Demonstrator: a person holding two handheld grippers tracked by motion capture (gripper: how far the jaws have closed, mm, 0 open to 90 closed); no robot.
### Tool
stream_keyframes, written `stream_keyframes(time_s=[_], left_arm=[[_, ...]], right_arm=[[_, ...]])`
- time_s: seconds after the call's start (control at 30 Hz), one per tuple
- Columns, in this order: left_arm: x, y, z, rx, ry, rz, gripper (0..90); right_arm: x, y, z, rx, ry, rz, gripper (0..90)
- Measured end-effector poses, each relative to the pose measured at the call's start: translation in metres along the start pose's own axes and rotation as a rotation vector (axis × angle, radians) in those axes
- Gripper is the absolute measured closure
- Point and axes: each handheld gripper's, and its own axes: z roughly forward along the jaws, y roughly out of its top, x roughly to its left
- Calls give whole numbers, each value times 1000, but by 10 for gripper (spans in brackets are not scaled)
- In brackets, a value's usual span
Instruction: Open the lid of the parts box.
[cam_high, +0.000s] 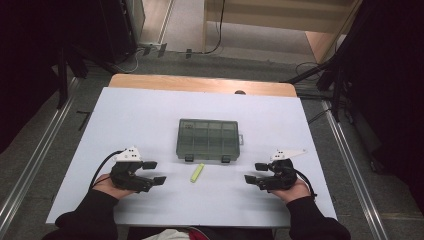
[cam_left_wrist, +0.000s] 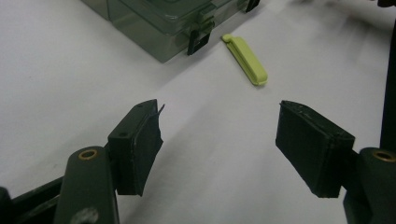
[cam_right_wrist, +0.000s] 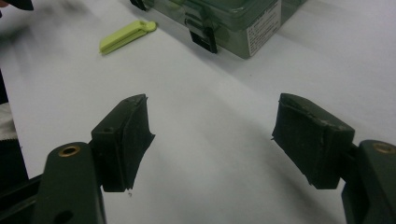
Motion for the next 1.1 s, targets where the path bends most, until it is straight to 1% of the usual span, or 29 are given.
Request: stream_keyframes(time_s=[0.1,0.17,0.2,0.27,0.37,0.4,0.5,0.57,0.6,0.63,0.7,0.9,1.03,1.1], left_arm=[[1,0,0,3,10,-4,301],[1,0,-1,-2,10,-13,301],[1,0,-1,-6,17,-15,301],[1,1,-1,-1,15,-20,301],[0,0,0,6,19,-8,301],[0,0,1,5,19,-3,301],[1,0,0,-2,19,-3,301],[1,0,0,6,23,2,301],[0,0,0,9,25,3,300],[0,1,2,12,26,6,301],[-1,1,3,13,19,8,301],[-1,2,3,8,17,18,300],[0,2,2,-7,23,12,300],[0,2,1,-16,21,11,300]], right_arm=[[0,0,-1,-12,-4,-3,273],[0,-1,-1,-11,-8,-3,273],[0,-1,-1,-10,-11,-7,274],[0,-1,-1,-9,-12,-9,274],[-1,-1,-1,-9,-14,-8,281],[-1,-1,-2,-12,-10,0,282],[-1,-1,-2,-13,-14,1,283],[0,0,-3,-22,-15,-3,283],[1,0,-4,-29,-10,-3,283],[1,-1,-5,-34,4,-6,282],[2,-1,-5,-39,7,-11,282],[2,-1,-4,-40,20,-6,283],[3,-1,-4,-39,26,-5,284],[4,-2,-5,-49,40,2,285]])
